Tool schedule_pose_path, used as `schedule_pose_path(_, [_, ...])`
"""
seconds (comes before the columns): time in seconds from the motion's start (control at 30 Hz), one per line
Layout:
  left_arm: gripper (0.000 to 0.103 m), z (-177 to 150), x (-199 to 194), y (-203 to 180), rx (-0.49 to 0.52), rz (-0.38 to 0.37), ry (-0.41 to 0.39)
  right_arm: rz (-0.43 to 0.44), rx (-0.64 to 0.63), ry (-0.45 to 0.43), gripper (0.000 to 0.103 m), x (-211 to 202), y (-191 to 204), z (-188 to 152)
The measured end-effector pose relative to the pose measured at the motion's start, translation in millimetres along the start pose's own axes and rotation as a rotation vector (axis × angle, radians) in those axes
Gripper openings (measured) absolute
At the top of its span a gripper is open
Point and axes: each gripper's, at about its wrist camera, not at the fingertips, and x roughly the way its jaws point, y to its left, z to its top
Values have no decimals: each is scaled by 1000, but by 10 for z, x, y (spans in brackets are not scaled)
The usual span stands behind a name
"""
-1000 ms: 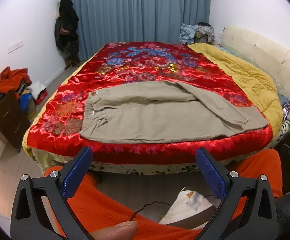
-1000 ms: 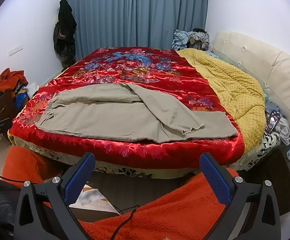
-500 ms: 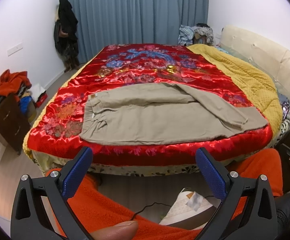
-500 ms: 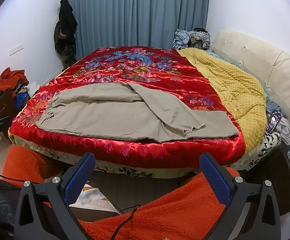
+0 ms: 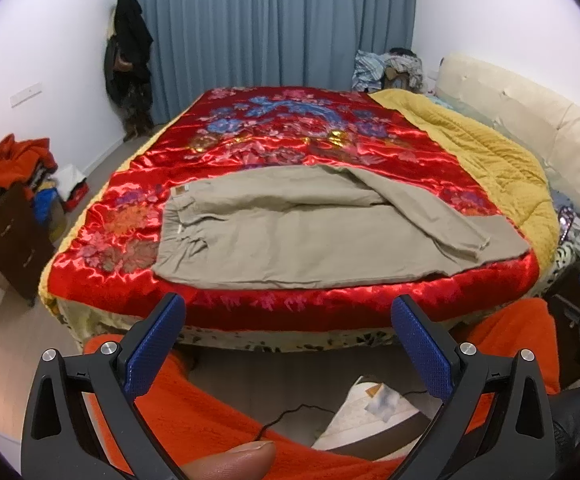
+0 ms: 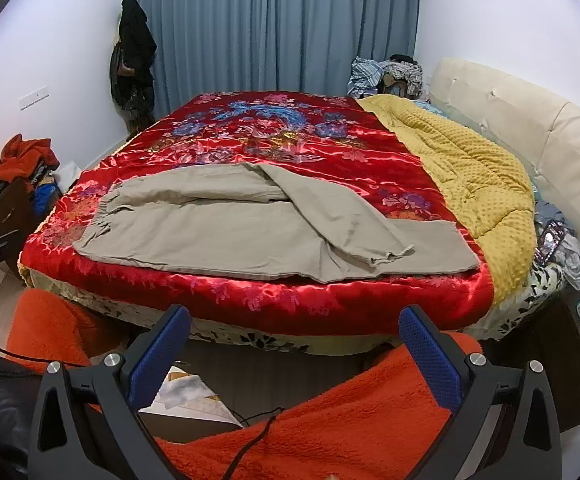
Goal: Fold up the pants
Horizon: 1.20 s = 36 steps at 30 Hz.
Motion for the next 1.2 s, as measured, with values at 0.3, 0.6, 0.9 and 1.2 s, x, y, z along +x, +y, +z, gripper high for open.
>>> schedule_pose_path(0.3, [102, 85, 39, -15, -68, 11, 50, 28, 28, -21, 103, 26, -199, -35])
schedule_pose_path(0.6, [102, 316, 218, -238, -45, 63, 54, 71, 158, 19, 103, 391, -740, -17])
schedule_pose_path(0.9, [102, 474, 485, -462, -12, 89, 113, 134, 187, 114, 103, 867, -982, -14])
schedule_pose_path(1.2, [102, 498, 694, -574, 15, 80, 174, 141, 235, 172, 103, 1083, -1127, -51])
